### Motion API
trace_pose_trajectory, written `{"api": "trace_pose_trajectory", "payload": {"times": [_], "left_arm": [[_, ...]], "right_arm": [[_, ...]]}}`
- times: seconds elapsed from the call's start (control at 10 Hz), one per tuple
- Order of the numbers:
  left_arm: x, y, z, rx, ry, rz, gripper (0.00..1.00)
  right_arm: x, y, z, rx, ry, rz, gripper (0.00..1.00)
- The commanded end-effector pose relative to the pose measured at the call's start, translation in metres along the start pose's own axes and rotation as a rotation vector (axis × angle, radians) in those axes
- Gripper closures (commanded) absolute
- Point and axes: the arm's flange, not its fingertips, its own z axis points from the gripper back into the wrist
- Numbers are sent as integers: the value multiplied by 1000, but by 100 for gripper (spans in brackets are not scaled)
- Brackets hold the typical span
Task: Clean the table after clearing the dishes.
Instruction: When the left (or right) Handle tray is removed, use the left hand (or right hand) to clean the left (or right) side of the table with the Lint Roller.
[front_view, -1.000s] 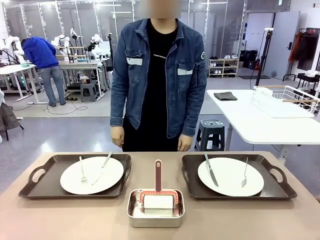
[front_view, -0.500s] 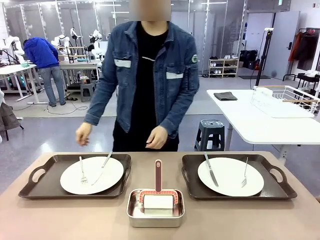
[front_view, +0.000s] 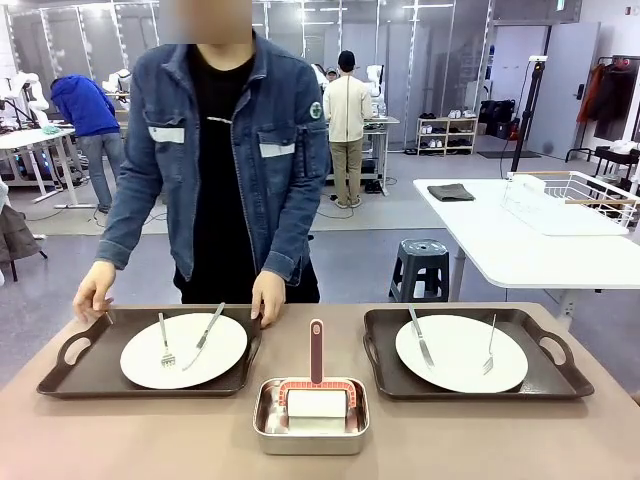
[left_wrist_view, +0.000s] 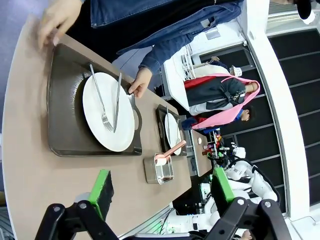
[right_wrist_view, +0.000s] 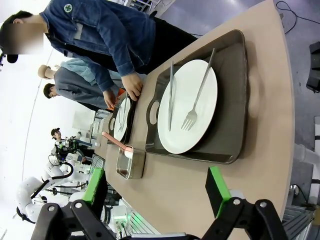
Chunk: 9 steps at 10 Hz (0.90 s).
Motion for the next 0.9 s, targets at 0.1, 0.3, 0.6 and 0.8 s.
{"api": "trace_pose_trajectory", "payload": {"times": [0.1,0.3,0.6,0.8], "left_arm": [[-3,0,2,-7,-4,-7,0],[-3,0,2,-7,-4,-7,0],[-3,0,2,-7,-4,-7,0],[-3,0,2,-7,-4,-7,0]], "right_arm": [[0,1,1,4,-3,4,0],[0,1,1,4,-3,4,0],[0,1,1,4,-3,4,0],[0,1,1,4,-3,4,0]]}}
